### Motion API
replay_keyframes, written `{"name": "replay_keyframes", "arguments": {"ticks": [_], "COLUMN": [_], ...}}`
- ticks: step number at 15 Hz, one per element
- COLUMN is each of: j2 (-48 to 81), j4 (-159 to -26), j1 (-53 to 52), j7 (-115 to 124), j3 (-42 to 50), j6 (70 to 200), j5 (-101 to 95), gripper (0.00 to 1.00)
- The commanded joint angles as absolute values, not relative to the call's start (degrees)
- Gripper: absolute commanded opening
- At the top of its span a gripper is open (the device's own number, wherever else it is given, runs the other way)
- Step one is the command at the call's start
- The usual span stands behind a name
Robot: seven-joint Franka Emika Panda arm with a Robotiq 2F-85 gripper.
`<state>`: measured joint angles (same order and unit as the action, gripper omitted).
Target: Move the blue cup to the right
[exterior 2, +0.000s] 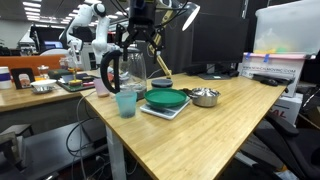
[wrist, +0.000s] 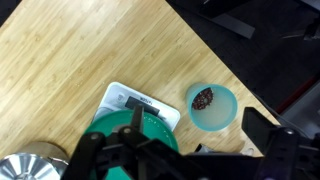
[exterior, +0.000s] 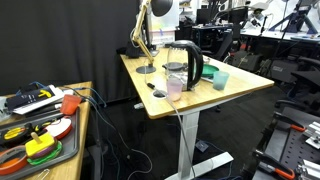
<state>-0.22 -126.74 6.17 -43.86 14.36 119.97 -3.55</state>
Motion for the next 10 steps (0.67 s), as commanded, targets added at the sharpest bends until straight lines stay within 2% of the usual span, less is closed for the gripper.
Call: {"name": "replay_keyframes", "arguments": {"ticks": [1,10], "j2": [1.7,7.1], "j4": [-128.0,-131.9], "j1": [7.4,9.1], "j7": [-45.9,-52.2], "j3": [12.2,10.0], "j6": [125.9,133.7], "j5": [-0.2,5.4], "gripper": [1.0,1.0]}}
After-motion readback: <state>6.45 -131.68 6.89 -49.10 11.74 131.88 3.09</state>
